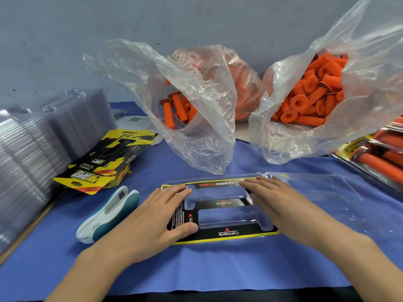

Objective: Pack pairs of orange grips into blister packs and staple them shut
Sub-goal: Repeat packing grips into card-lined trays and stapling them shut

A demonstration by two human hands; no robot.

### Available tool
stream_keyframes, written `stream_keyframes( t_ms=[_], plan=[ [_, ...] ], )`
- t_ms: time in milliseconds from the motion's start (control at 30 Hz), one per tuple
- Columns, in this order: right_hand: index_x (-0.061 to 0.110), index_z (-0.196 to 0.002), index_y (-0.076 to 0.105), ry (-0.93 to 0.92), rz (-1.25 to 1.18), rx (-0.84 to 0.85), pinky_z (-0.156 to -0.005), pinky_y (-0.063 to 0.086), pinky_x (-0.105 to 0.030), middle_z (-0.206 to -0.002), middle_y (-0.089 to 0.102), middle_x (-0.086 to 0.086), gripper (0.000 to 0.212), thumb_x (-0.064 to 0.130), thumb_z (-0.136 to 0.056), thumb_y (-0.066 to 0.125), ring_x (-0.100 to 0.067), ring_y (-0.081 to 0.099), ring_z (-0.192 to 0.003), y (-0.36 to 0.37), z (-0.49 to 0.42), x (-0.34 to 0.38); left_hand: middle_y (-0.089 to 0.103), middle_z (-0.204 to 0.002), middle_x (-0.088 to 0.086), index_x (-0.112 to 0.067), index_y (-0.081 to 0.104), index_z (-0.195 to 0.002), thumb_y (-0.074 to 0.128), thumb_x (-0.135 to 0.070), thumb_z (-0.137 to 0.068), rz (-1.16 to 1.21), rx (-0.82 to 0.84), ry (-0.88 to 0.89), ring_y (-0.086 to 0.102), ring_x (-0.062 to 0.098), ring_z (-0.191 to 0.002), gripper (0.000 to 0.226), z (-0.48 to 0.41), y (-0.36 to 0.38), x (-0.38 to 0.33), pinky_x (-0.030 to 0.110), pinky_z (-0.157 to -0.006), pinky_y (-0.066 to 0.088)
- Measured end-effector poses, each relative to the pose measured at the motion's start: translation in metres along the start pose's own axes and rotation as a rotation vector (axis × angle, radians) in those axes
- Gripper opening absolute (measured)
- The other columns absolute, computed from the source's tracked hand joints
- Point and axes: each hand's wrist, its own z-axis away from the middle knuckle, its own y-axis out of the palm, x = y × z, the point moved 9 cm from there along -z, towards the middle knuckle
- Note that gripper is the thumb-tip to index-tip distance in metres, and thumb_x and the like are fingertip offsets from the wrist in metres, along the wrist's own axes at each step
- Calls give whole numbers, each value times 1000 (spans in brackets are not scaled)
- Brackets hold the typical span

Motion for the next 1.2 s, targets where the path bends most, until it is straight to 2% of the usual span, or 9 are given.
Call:
stream_keyframes(
  t_ms=[67, 300, 400, 600, 767, 867, 1000, 1100, 1200],
  plan=[
    [39, -151, 25, 14, 13, -23, -119, 3, -21, -154, 28, 24, 49, 18, -106, 28, -6, 15, -148, -3, 4, -8, 7, -154, -33, -44, 10, -152, 27, -83, -82, 5, 1, 2, -2, -22, -134, 82, 0, 0, 0, 5, -108, -15],
    [32, -150, 30, 72, -87, -59, -102, -3, 2, -155, 28, 18, 52, 7, -104, 32, -9, 9, -150, 0, 7, -24, 10, -154, -31, -44, 13, -152, 28, -81, -84, 27, -7, 11, 4, -12, -142, 79, 0, 1, -5, 20, -119, -7],
    [31, -150, 30, 84, -126, -68, -101, -2, 2, -156, 28, 16, 50, 10, -105, 33, -7, 8, -150, 1, 7, -28, 9, -155, -30, -43, 12, -152, 27, -80, -85, 19, -7, 14, 4, -11, -143, 78, -2, 2, -6, 26, -121, -7],
    [33, -150, 31, 95, -164, -106, -97, -2, 6, -153, 33, 17, 45, 21, -106, 34, -4, 9, -149, -3, 10, -29, 3, -157, -29, -43, 8, -153, 20, -79, -86, 28, -28, 20, -3, -14, -142, 77, -3, 1, -10, 20, -117, -14],
    [33, -147, 39, 71, -165, -215, -99, 4, 3, -145, 42, 20, 43, 28, -104, 41, -1, 13, -144, -19, 11, -20, 9, -152, -31, -43, 16, -151, 11, -78, -88, 94, -131, -4, -5, -22, -137, 72, -2, -17, -3, 11, -114, -12],
    [28, -146, 42, 65, -148, -275, -106, 11, -6, -141, 48, 13, 43, 24, -104, 44, -7, 22, -141, -29, 9, -14, 22, -149, -27, -40, 25, -150, 18, -70, -95, 133, -200, -55, 13, -13, -140, 63, -1, -29, 7, 20, -119, 8],
    [23, -142, 49, 38, -131, -303, -108, 26, -21, -133, 56, 7, 40, 19, -103, 47, -13, 37, -130, -33, 1, -1, 49, -135, -16, -32, 49, -135, 28, -59, -92, 81, -286, -155, 44, 8, -125, 55, 0, -41, 21, 30, -103, 37],
    [26, -141, 51, -9, -127, -273, -109, 26, -21, -138, 53, 10, 38, 23, -103, 47, -13, 39, -131, -28, -6, 14, 52, -128, -18, -32, 51, -129, 28, -63, -87, 76, -237, -186, 48, 7, -116, 57, 2, -35, 28, 27, -94, 38],
    [37, -144, 42, -24, -104, -171, -110, 20, -19, -148, 41, 17, 41, 39, -103, 39, -10, 30, -138, -10, -11, 22, 47, -130, -26, -38, 48, -131, 29, -67, -87, 102, -163, -134, 39, -3, -123, 55, 5, -26, 27, 16, -96, 30]
  ],
)
